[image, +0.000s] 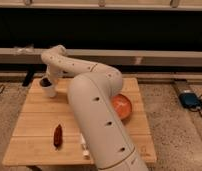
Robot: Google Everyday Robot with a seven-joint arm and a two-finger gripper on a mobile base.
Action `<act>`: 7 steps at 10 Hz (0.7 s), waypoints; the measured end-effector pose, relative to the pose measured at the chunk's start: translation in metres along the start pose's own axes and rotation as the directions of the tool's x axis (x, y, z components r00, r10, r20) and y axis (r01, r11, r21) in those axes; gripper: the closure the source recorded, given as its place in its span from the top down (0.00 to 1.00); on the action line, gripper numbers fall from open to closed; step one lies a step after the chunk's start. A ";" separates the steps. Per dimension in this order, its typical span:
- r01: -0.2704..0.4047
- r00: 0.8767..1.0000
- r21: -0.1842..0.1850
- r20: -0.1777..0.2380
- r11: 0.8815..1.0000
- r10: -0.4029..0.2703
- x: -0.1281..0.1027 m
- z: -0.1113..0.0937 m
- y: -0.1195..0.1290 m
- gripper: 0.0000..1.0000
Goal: Pick up the ceramic cup
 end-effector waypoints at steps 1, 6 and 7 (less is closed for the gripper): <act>-0.004 1.000 -0.017 0.029 1.000 0.005 -0.007 -0.020 0.004 0.00; 0.013 0.995 -0.039 0.100 0.999 -0.009 -0.018 -0.066 0.015 0.00; 0.018 0.995 -0.037 0.104 0.999 -0.014 -0.019 -0.068 0.016 0.00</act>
